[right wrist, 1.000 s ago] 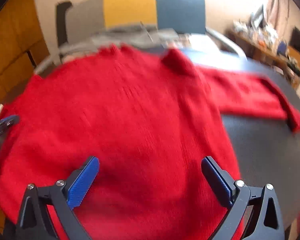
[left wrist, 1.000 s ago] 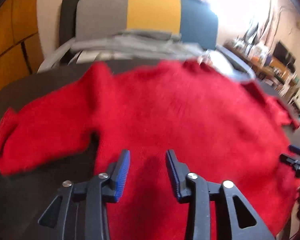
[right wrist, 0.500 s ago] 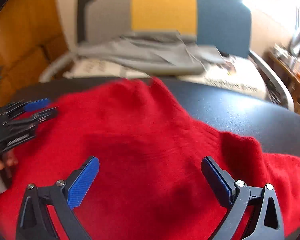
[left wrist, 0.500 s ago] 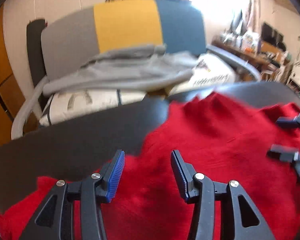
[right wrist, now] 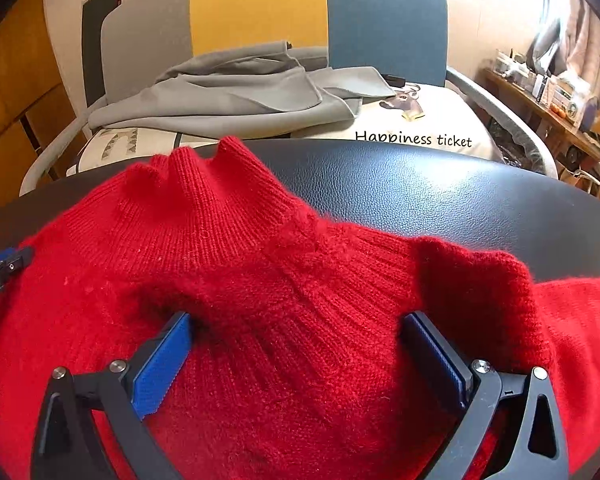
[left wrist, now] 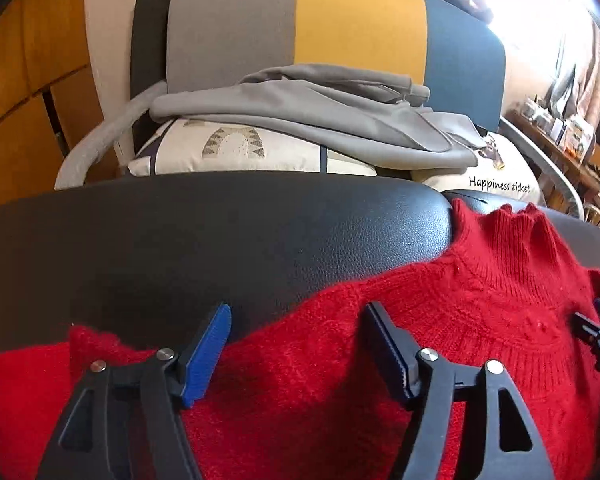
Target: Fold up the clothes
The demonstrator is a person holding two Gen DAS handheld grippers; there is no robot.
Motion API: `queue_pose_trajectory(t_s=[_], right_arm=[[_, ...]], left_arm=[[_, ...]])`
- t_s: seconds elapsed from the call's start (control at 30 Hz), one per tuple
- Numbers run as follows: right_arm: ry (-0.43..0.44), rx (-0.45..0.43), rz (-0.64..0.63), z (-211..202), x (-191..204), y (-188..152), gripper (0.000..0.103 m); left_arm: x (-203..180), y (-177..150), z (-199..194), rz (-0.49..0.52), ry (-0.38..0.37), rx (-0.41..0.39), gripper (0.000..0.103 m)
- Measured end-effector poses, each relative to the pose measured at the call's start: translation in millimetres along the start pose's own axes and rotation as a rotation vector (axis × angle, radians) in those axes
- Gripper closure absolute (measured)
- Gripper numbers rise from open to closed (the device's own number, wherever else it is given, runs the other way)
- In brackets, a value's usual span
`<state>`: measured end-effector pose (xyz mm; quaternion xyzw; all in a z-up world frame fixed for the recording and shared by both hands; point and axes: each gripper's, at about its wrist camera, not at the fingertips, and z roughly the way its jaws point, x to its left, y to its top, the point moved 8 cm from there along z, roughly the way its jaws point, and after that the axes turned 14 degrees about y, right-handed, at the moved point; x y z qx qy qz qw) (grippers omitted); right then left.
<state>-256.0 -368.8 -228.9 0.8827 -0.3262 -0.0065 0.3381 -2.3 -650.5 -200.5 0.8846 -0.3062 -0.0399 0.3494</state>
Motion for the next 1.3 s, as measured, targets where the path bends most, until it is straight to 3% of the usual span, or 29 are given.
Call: queue_pose_trajectory(t_s=[0.13,0.27,0.43,0.57,0.7,0.83,1.0,1.17,1.3], right_arm=[[0.014,-0.011,0.007,-5.5,1.4,-2.2,0.0],[0.071,-0.058,0.015,-26.5,4.3,0.4,0.006],[0.046,-0.233,0.025,-112.0,-24.9,-0.7,0.009],[-0.043,-0.249,0.08,-167.8,-92.0,-30.8,0.013],[-0.112,-0.209,0.149,-190.4,-158.9,-61.4,0.032],[-0.181,-0.168,0.218,-213.6,-225.3,-92.4,0.053],[-0.268,-0.116,0.304,-243.3,-307.5,-131.6,0.06],[-0.333,-0.043,0.281,-231.3,-325.9,-141.4,0.093],[-0.328,-0.052,0.333,-234.7,-334.2,-141.4,0.095]], left_arm=[[-2.2,0.1,-22.4,-0.035,0.014,-0.018,0.036],[-49.2,-18.0,-70.8,0.009,-0.101,-0.093,0.036],[-137.6,-49.6,-121.1,0.229,-0.238,-0.172,0.036],[-199.4,-68.0,-143.3,0.344,-0.328,-0.184,0.036],[-247.3,-84.4,-150.2,0.423,-0.368,-0.172,0.036],[-264.9,-109.9,-131.1,0.451,-0.344,-0.067,0.035],[-270.4,-112.8,-130.8,0.473,-0.358,-0.071,0.024],[-272.0,-114.6,-130.8,0.478,-0.362,-0.077,0.022],[-270.4,-114.0,-129.4,0.472,-0.371,-0.075,0.022]])
